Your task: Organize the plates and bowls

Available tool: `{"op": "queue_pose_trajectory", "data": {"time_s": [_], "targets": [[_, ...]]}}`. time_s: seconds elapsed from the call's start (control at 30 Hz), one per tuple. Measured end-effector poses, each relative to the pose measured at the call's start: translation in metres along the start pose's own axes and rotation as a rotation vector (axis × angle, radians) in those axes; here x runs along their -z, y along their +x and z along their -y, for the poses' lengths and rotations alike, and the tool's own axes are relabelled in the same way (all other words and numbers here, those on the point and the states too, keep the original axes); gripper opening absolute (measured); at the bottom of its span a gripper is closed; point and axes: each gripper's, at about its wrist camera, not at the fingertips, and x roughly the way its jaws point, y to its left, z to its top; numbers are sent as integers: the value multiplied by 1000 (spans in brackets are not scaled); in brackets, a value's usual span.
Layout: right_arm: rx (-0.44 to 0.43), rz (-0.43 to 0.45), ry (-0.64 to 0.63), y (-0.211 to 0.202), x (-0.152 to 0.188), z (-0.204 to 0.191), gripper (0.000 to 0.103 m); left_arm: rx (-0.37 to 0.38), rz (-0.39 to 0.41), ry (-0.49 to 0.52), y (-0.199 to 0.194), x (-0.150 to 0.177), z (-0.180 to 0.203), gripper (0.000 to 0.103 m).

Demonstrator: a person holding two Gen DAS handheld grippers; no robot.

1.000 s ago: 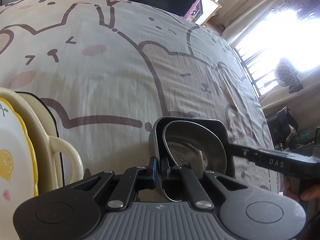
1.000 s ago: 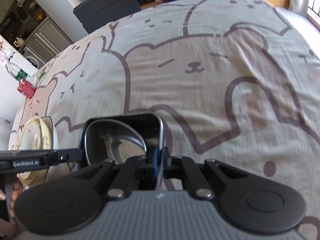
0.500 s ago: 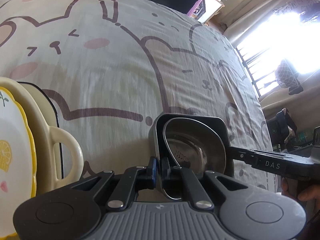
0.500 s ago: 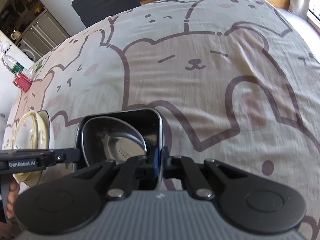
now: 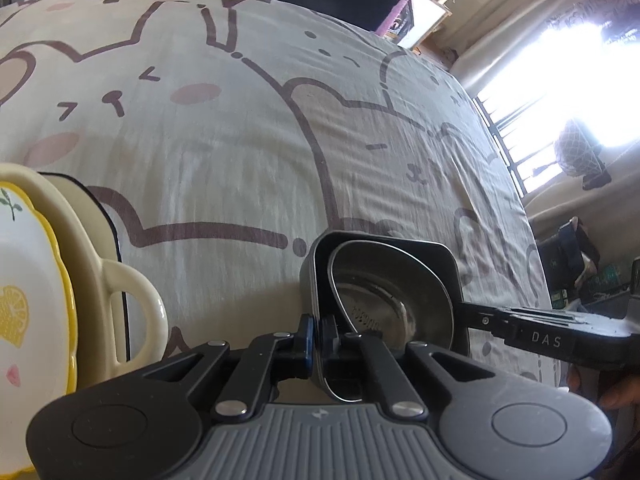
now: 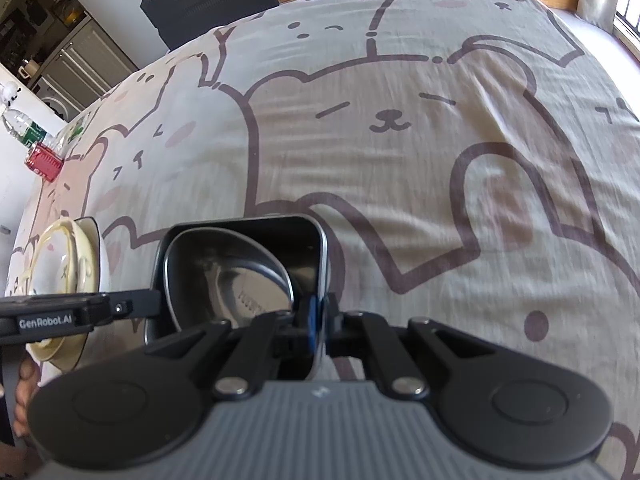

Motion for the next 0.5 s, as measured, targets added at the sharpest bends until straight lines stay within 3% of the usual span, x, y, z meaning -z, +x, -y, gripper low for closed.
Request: {"op": "queue_pose_trajectory", "data": {"time_s": [0.5], "targets": [[-56, 134, 32, -43, 2, 0, 5, 96, 120, -23, -38, -10, -4, 3]]}}
